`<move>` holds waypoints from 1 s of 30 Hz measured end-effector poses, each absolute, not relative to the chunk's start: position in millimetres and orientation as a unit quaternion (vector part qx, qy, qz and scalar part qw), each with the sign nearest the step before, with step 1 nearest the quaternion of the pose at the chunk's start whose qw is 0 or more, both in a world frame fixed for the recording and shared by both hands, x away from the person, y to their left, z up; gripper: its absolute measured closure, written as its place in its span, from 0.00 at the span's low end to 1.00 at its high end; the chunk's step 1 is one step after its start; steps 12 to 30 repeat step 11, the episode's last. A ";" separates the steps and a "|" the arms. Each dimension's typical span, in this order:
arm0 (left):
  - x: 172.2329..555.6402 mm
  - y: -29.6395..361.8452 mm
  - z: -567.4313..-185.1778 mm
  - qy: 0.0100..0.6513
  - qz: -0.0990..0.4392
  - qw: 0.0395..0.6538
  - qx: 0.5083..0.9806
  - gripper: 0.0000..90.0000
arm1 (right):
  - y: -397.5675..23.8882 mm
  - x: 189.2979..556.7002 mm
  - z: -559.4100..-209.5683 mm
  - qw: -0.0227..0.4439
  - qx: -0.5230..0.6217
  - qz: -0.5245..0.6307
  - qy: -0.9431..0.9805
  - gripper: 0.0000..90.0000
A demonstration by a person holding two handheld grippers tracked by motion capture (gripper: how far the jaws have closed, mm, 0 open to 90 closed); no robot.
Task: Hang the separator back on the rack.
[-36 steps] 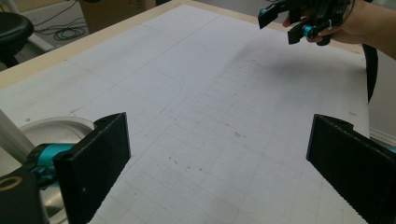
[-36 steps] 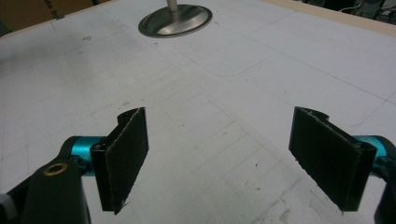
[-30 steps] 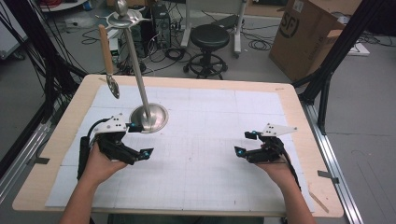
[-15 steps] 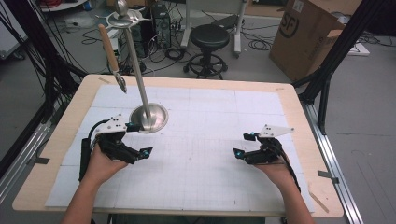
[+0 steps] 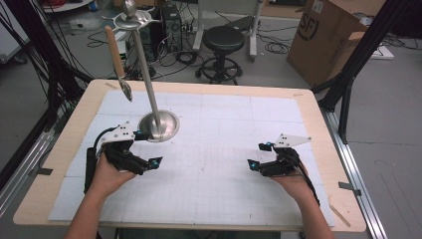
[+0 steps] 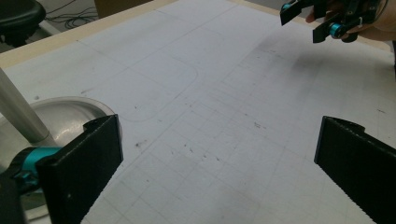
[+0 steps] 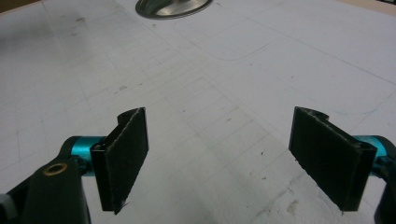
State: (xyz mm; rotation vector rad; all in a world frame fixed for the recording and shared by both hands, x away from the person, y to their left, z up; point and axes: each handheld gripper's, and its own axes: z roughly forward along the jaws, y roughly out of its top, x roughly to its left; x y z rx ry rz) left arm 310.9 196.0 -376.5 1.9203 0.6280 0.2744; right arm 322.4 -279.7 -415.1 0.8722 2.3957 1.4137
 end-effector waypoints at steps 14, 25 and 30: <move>314.4 193.1 -379.7 0.267 0.110 0.516 0.807 0.02 | -282.6 321.6 -417.7 0.109 0.302 0.480 0.816 0.21; 314.4 193.1 -379.7 0.267 0.110 0.516 0.807 0.02 | -282.6 321.6 -417.7 0.109 0.302 0.480 0.816 0.21; 314.4 193.1 -379.7 0.267 0.110 0.516 0.807 0.02 | -282.6 321.6 -417.7 0.109 0.302 0.480 0.816 0.21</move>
